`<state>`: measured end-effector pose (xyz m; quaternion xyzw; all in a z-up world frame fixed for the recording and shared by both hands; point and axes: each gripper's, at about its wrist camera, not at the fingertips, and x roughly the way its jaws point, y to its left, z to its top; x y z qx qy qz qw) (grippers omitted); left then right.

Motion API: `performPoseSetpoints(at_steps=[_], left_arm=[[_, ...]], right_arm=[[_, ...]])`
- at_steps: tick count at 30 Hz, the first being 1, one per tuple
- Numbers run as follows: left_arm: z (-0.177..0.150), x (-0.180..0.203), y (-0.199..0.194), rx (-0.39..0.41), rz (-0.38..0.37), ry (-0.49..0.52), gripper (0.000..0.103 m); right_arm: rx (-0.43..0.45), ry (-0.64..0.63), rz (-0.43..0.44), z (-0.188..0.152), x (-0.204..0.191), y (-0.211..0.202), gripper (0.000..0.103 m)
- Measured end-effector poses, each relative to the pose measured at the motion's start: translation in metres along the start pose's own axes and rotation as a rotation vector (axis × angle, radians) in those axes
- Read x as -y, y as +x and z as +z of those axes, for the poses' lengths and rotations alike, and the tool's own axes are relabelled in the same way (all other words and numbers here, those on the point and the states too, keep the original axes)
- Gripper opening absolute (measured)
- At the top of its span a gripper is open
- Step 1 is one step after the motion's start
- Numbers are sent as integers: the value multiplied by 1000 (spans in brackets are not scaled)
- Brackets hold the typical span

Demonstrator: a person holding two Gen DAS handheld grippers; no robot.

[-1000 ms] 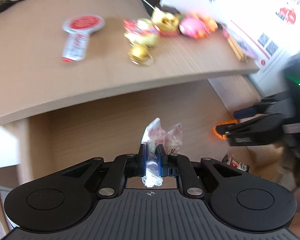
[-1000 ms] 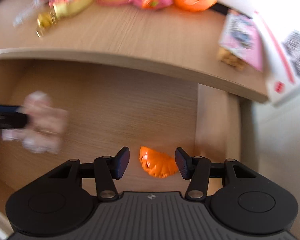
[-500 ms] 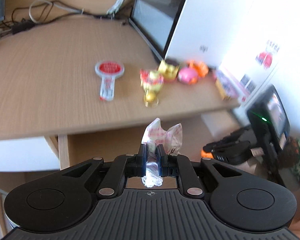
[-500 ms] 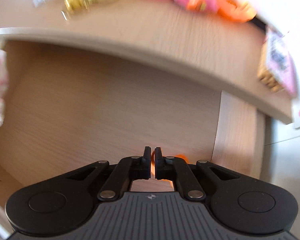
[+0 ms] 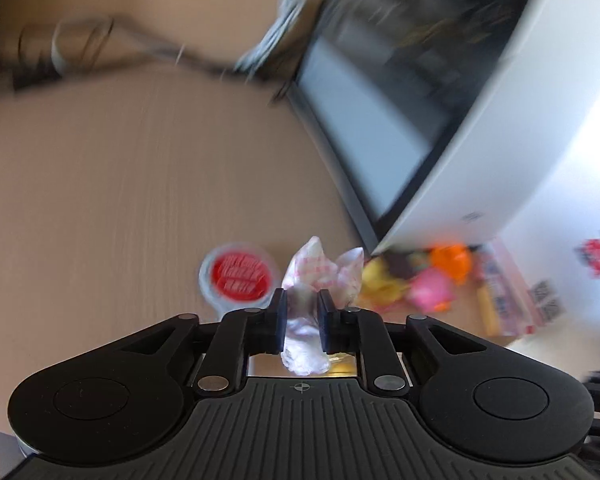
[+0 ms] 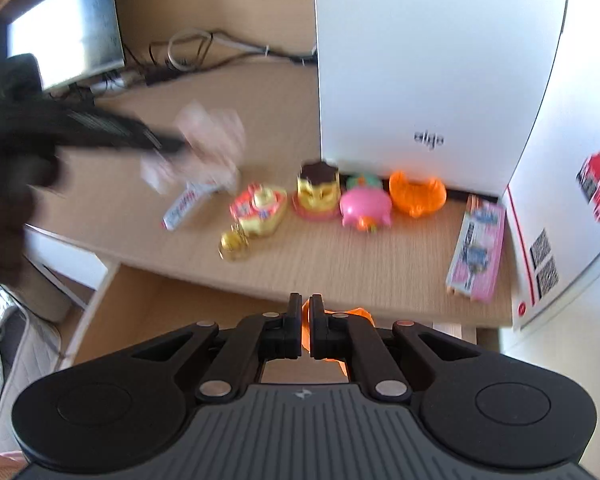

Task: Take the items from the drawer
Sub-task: 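Place the white candy on the desk with the left tool while the right tool releases the pumpkin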

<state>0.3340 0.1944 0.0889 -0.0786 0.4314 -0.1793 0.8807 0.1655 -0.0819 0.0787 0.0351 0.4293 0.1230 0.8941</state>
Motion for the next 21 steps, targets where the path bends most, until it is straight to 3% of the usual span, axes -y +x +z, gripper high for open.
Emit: performPoseSetpoints(at_steps=[3, 7, 11, 16, 21], left_arm=[[-9, -7, 17, 8, 53, 4, 18], [-13, -14, -11, 166, 10, -82, 18], [-16, -15, -44, 275, 35, -72, 18], [-34, -17, -65, 249, 72, -45, 18], [-65, -25, -74, 183, 68, -90, 18]], right_arm=[[10, 10, -5, 5, -2, 3, 3], [-4, 33, -14, 7, 10, 15, 3], [19, 60, 15, 14, 16, 16, 3], [102, 46, 85, 43, 8, 19, 3], [177, -59, 128, 81, -20, 35, 3]])
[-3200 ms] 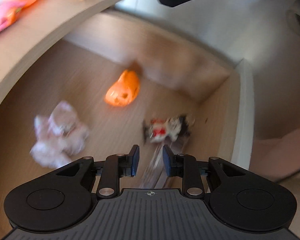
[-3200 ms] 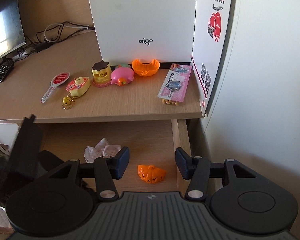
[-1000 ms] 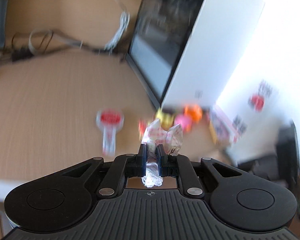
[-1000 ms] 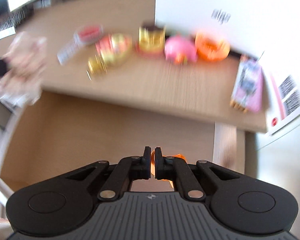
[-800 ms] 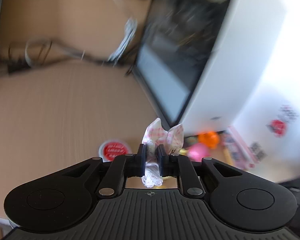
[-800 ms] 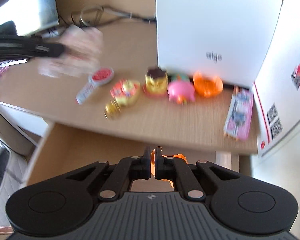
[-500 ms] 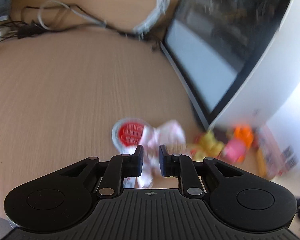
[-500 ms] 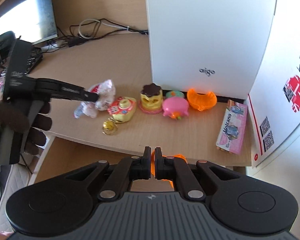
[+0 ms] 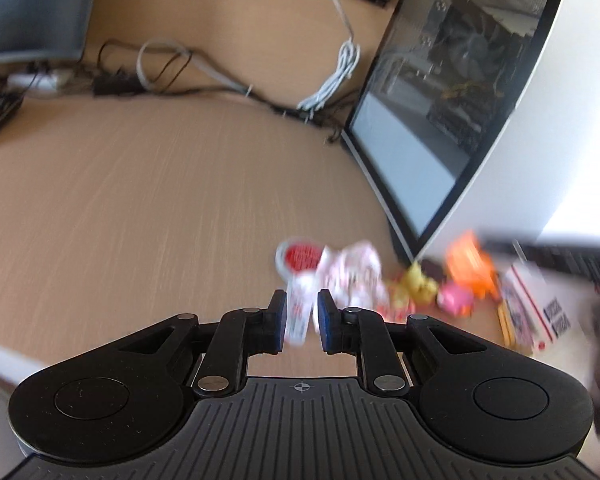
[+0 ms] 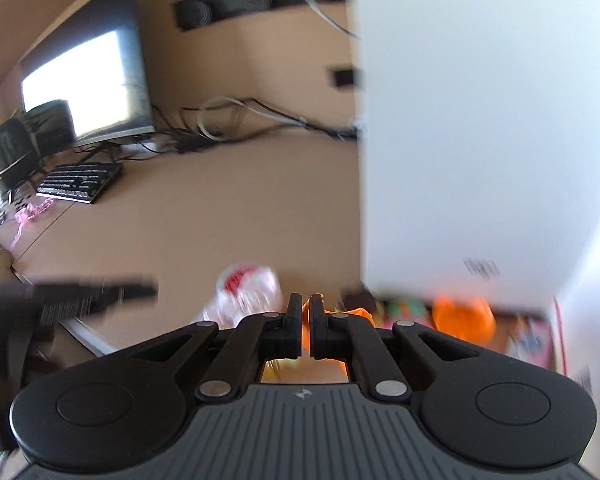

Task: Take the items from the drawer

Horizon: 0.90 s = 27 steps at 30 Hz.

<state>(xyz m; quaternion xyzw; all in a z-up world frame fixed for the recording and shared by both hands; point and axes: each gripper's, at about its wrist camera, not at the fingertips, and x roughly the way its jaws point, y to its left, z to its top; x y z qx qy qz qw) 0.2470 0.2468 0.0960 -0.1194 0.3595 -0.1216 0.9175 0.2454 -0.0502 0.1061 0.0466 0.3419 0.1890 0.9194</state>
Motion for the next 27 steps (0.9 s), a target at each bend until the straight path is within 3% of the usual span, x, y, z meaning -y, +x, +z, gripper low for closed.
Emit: performPoseSetpoints(at_steps=[2, 6, 12, 15, 17, 19, 22, 27], left_arm=[[-12, -4, -5, -26, 11, -4, 18], [-33, -9, -10, -80, 24, -6, 18], [-54, -6, -10, -148, 1, 42, 18], [-62, 7, -4, -197, -55, 127, 18], [-68, 20, 1, -235, -106, 201, 18], [-73, 35, 7, -270, -163, 267, 18], [-83, 56, 19, -343, -246, 364, 18], [-109, 98, 47, -500, -376, 564, 18]], right_arm=[[19, -56, 10, 10, -11, 17, 4], [-33, -98, -1, 16, -23, 50, 8], [-57, -94, 28, 0, -28, 41, 17], [-86, -56, 62, -12, -23, 27, 29], [-129, -23, 89, -21, -18, 21, 49], [-171, -3, 113, -35, -14, 9, 59], [-240, 3, 88, -63, -8, -7, 60], [-375, 70, -98, -109, 18, -24, 60]])
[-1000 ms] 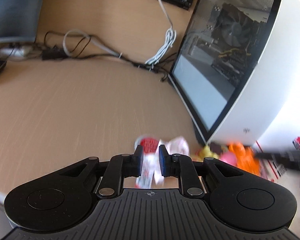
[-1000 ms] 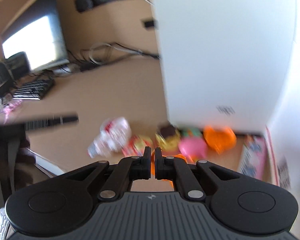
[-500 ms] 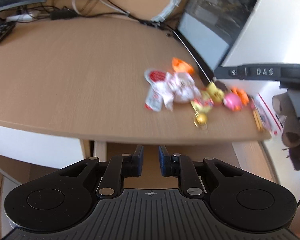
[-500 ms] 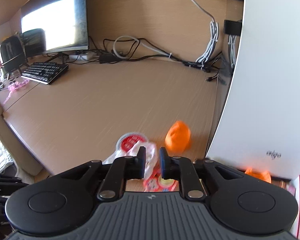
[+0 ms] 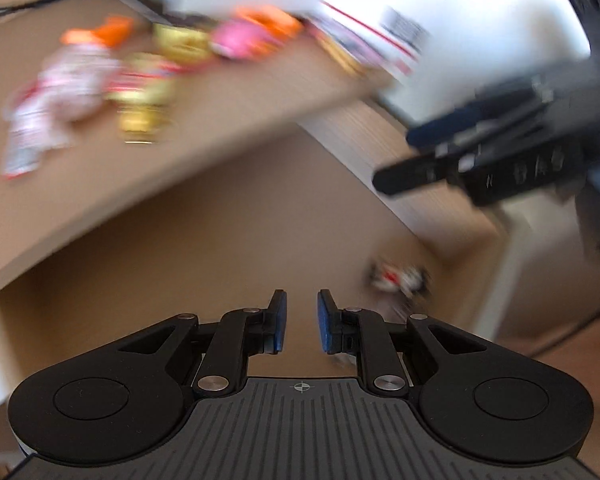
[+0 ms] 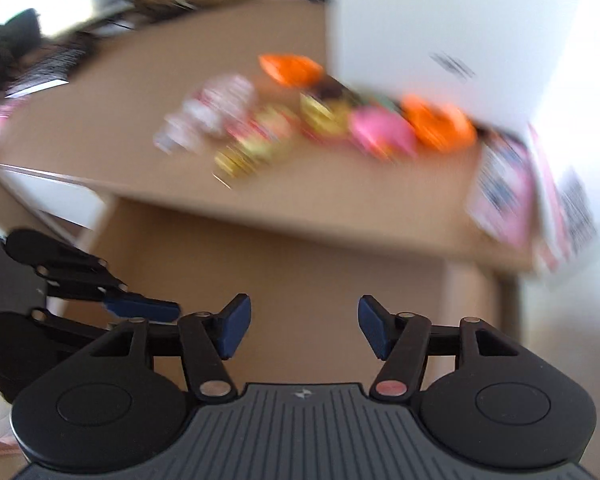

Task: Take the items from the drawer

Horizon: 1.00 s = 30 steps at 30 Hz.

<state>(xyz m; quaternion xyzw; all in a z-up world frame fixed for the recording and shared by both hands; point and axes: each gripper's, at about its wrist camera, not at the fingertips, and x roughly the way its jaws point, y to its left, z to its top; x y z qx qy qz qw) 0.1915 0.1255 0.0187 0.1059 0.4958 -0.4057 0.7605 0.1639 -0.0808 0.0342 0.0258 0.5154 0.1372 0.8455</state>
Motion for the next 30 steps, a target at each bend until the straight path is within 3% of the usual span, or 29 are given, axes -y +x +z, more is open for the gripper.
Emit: performPoseSetpoints(at_steps=[4, 10, 15, 20, 23, 28, 30], left_arm=[[13, 27, 40, -134, -101, 168, 18], [21, 61, 95, -278, -133, 374, 18], [25, 60, 117, -339, -262, 345, 13], [23, 46, 137, -413, -345, 229, 19], [18, 38, 142, -406, -323, 183, 40], [8, 35, 142, -345, -235, 126, 48], [3, 36, 143, -299, -45, 184, 12]], right_arm=[[6, 112, -16, -22, 31, -19, 60], [57, 150, -24, -27, 43, -38, 60], [65, 138, -35, -23, 42, -35, 59], [67, 160, -47, -21, 49, -33, 59], [84, 154, -22, -20, 49, -35, 59], [182, 118, 65, -22, 43, -44, 59], [222, 100, 121, -22, 40, -49, 59]])
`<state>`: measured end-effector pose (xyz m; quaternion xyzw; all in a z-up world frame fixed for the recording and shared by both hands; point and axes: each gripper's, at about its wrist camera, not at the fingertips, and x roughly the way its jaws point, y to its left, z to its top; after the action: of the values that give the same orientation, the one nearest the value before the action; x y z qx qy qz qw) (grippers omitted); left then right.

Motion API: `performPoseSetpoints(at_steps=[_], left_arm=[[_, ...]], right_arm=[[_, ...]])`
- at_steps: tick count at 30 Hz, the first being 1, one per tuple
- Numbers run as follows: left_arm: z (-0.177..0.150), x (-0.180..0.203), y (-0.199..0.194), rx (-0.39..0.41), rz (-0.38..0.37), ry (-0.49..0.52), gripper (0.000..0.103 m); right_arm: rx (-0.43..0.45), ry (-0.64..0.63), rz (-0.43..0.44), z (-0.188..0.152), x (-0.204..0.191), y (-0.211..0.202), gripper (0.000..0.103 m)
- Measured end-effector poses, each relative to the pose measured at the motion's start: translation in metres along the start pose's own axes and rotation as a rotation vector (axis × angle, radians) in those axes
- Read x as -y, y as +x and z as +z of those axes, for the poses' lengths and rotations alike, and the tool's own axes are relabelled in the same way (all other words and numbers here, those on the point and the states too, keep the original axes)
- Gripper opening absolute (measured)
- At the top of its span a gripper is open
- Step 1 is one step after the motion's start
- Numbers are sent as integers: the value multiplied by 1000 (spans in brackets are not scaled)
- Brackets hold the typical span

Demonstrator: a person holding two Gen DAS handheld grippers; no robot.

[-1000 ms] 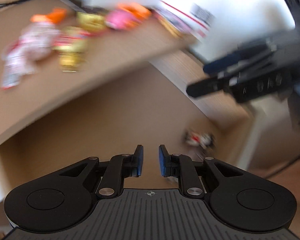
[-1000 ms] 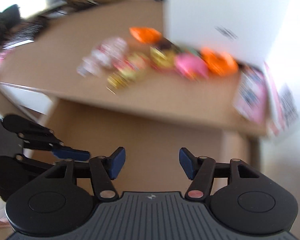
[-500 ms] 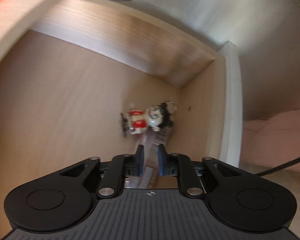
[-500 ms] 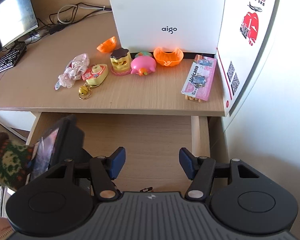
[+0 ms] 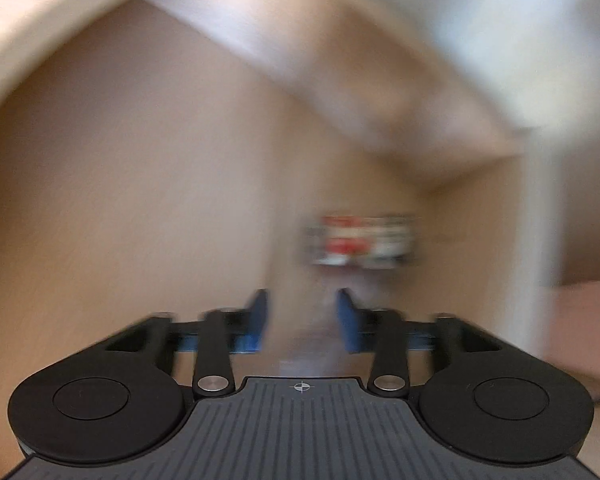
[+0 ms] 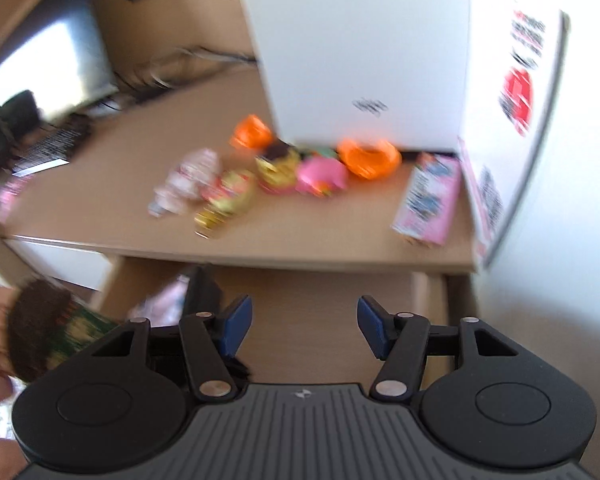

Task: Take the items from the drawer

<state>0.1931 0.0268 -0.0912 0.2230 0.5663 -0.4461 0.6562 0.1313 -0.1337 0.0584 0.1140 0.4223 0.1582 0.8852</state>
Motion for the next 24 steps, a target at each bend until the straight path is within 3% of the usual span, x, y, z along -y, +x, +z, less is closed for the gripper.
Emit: performPoseSetpoints(at_steps=[1, 3, 6, 8, 12, 17, 19, 22, 24], left_arm=[[-2, 0, 0, 18, 85, 17, 8], [-6, -9, -7, 62, 180, -22, 16], [-21, -27, -33, 167, 83, -147, 17], [-44, -31, -45, 191, 47, -186, 17], [-74, -41, -55, 221, 81, -306, 17], [-99, -49, -61, 275, 32, -534, 17], [-108, -54, -75, 283, 68, -571, 17], [-119, -53, -85, 309, 96, -606, 17], [-126, -49, -87, 325, 118, -607, 17]], right_arm=[[4, -5, 17, 0, -2, 0, 59], [-24, 8, 37, 1, -2, 6, 59], [-109, 30, 27, 4, -3, 24, 59], [-214, 33, -9, 5, -2, 45, 59], [-466, 74, -39, -1, 3, 103, 59], [-726, 46, -34, -8, -8, 167, 59], [-806, 22, -41, -10, -14, 185, 59], [-877, -119, -120, -16, -22, 201, 59], [-924, -126, -135, -20, -19, 208, 57]])
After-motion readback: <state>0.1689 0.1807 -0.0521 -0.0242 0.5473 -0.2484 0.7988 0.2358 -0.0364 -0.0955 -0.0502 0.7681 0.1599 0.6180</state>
